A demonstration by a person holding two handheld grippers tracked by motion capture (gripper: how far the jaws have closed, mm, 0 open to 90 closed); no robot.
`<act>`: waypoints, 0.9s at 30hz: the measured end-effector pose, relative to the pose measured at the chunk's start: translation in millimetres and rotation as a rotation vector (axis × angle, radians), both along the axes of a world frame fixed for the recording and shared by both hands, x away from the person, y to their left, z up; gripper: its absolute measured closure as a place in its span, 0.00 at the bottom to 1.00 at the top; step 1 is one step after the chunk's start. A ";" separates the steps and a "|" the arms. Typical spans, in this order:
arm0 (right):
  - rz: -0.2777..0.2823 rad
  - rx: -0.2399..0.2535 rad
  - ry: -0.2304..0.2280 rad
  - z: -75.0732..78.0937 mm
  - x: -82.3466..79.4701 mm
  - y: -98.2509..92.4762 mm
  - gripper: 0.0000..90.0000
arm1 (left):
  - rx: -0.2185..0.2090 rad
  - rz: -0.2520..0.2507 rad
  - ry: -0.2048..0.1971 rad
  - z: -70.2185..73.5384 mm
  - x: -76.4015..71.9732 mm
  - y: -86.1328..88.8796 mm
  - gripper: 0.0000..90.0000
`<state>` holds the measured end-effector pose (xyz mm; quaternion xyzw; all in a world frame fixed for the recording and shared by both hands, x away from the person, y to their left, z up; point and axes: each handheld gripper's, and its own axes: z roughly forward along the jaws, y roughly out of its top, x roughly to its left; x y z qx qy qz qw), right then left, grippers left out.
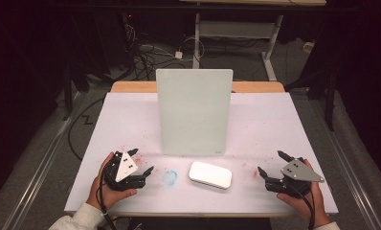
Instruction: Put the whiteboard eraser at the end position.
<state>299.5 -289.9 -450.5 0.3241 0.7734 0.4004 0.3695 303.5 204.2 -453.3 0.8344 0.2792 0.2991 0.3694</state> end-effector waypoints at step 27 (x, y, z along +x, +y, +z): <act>-0.004 -0.005 -0.013 -0.3 1.2 1.8 0.18 | -0.003 0.003 0.013 -1.0 4.1 -0.2 0.24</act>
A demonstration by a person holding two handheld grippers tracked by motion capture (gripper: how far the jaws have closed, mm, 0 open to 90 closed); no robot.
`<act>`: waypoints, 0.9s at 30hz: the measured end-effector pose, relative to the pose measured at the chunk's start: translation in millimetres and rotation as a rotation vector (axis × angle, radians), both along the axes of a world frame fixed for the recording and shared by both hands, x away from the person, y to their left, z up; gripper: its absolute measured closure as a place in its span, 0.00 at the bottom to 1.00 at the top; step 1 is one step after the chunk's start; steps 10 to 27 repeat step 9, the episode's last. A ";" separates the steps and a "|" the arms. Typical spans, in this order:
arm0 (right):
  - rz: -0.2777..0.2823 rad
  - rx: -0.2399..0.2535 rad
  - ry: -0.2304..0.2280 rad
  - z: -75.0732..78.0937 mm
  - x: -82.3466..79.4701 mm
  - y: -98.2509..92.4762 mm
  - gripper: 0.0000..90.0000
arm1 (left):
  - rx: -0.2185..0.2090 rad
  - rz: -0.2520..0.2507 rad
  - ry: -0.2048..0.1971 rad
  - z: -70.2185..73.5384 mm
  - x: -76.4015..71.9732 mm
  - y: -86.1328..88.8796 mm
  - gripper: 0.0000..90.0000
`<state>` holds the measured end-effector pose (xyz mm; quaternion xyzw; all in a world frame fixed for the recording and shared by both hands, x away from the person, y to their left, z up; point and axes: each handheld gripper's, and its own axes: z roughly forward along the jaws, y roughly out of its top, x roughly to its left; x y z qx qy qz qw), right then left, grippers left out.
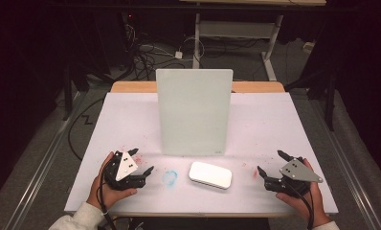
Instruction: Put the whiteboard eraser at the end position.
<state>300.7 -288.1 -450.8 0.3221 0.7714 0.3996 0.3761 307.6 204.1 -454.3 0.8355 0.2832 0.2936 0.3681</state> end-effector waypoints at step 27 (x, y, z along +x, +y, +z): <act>-0.011 0.005 -0.012 1.9 0.9 -1.8 0.18 | -0.004 0.014 0.008 -1.1 3.2 0.1 0.24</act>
